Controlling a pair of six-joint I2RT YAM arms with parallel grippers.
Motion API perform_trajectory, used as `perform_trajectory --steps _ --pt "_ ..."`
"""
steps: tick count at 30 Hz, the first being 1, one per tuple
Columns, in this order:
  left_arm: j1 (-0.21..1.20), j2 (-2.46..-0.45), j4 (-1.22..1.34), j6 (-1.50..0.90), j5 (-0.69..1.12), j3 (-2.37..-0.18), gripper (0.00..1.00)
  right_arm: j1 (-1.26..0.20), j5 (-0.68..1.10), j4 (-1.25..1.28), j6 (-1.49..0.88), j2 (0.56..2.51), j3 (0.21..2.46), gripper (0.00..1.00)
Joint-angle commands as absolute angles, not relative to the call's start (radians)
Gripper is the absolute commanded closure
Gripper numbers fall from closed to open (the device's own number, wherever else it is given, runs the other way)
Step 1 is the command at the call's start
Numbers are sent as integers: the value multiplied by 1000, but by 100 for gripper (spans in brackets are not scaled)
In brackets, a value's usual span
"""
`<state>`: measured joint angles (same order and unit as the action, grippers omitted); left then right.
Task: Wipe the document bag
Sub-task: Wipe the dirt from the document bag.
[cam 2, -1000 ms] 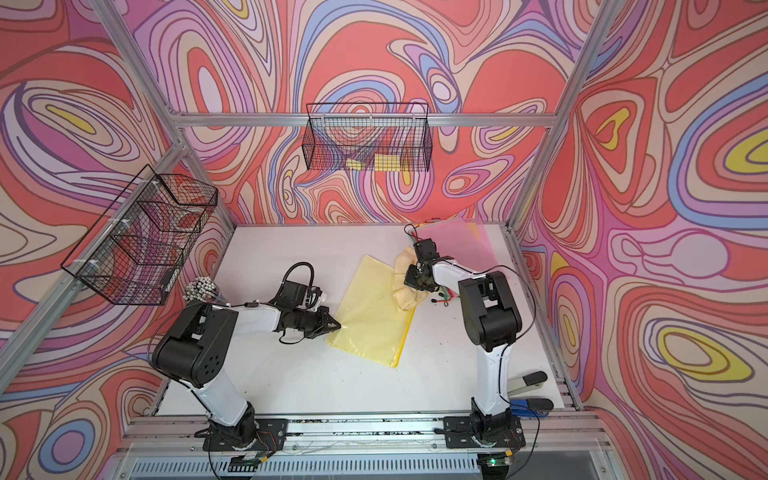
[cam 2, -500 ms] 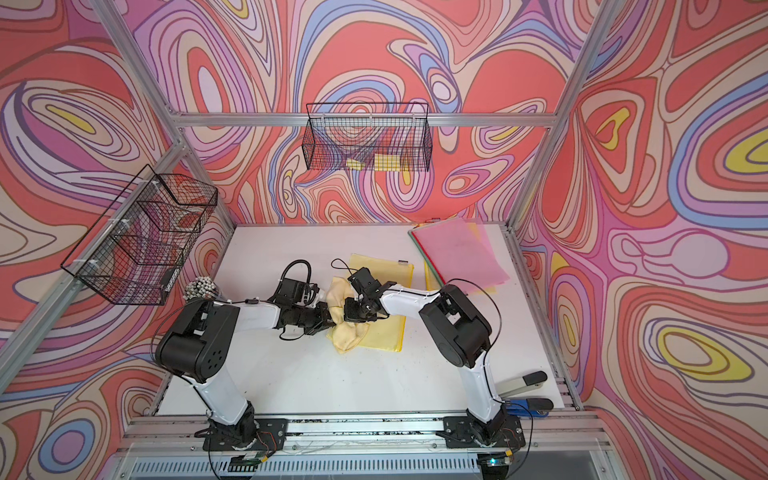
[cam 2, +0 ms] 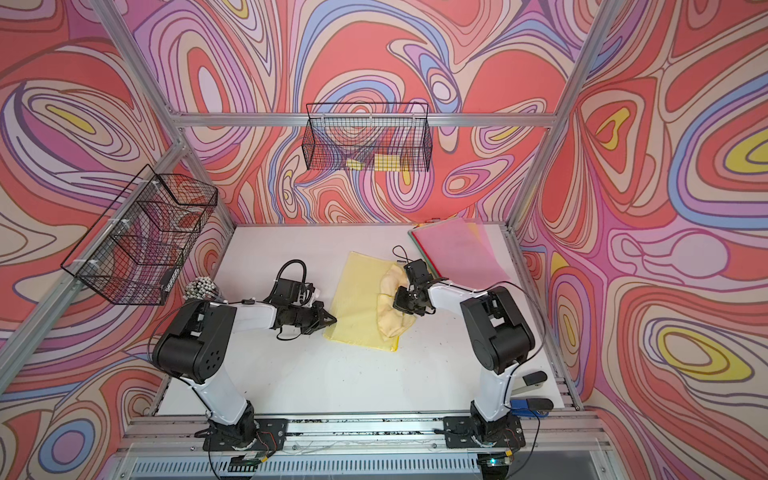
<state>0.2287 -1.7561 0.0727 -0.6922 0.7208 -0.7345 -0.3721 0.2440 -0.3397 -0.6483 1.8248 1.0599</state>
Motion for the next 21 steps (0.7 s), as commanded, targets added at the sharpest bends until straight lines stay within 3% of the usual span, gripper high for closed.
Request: perform_trajectory --steps 1,12,21 --pt "209 -1759 29 -687 635 -704 100 -390 189 -428 -609 1813 1060 100" --pt "210 -1778 262 -849 635 -641 100 -760 310 -297 -766 2021 1300 100" --pt "209 -1766 257 -855 623 -644 100 -747 261 -314 -779 2024 1238 100"
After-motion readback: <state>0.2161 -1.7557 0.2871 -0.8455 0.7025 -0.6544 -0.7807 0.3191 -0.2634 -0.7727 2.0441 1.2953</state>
